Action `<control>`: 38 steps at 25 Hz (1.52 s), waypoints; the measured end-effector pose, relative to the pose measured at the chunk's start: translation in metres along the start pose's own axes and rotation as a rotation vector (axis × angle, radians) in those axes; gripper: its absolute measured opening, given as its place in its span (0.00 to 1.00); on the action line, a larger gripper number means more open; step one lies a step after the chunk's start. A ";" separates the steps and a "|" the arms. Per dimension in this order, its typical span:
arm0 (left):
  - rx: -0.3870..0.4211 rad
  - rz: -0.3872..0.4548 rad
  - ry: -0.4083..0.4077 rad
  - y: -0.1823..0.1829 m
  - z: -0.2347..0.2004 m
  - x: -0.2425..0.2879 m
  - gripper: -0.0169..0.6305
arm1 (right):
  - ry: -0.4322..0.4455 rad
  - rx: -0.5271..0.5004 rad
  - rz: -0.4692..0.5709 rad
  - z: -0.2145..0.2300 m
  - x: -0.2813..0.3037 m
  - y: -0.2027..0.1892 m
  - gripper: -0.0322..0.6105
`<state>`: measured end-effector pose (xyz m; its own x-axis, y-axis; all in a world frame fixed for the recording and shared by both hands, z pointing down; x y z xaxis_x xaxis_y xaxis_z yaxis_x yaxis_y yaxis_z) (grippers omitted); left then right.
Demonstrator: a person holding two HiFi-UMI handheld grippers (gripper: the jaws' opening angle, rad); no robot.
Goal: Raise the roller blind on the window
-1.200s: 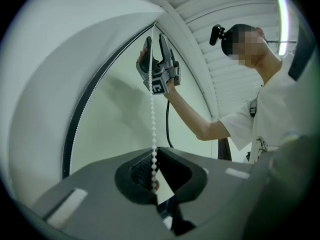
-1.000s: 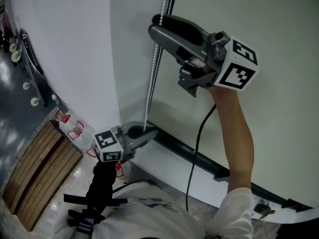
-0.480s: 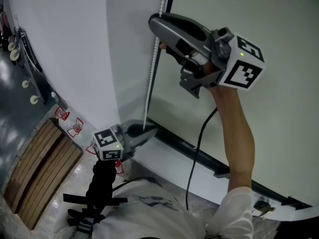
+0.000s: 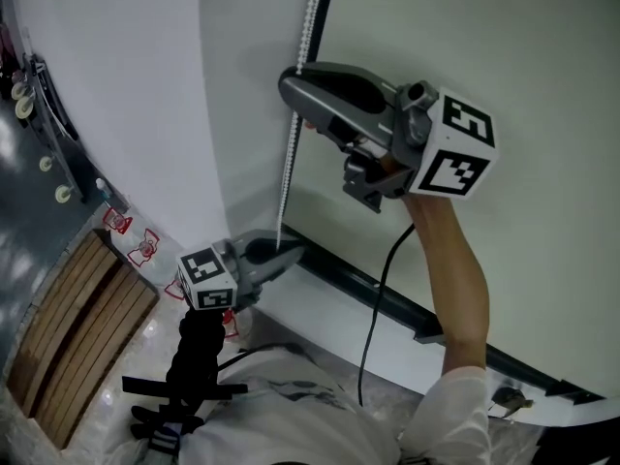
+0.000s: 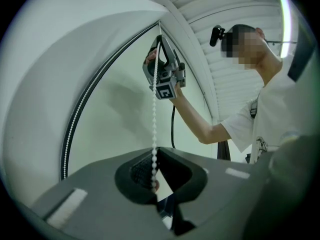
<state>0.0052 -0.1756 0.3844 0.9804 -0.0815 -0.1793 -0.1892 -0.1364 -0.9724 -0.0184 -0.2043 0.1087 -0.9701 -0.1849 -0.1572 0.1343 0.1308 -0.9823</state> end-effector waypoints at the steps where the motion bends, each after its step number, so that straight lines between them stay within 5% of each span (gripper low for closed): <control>1: 0.001 -0.001 -0.002 -0.002 0.000 0.000 0.02 | -0.001 0.006 -0.009 -0.002 -0.001 -0.009 0.07; 22: -0.004 0.005 0.007 -0.004 -0.005 -0.003 0.02 | 0.026 0.157 -0.306 -0.035 -0.023 -0.191 0.07; 27: 0.003 0.007 0.003 -0.002 -0.004 -0.004 0.02 | -0.023 0.130 -0.226 -0.033 -0.026 -0.184 0.09; 30: 0.008 0.011 0.002 0.000 -0.003 -0.003 0.02 | -0.005 0.135 -0.195 -0.035 -0.023 -0.175 0.34; 38: 0.010 0.007 0.003 0.000 -0.003 -0.003 0.02 | -0.021 0.067 -0.046 -0.005 -0.013 -0.087 0.34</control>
<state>0.0016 -0.1784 0.3857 0.9788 -0.0854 -0.1860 -0.1958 -0.1255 -0.9726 -0.0184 -0.2084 0.1972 -0.9712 -0.2095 -0.1131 0.1036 0.0560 -0.9930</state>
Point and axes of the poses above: the fingertips, and each gripper's own axes: x forward along the fingers, z to its right, y out of its top, the point moved 2 cm from there along -x, backward along the fingers, and after that the axes turned 11 degrees about -y, right-handed, at the moved point
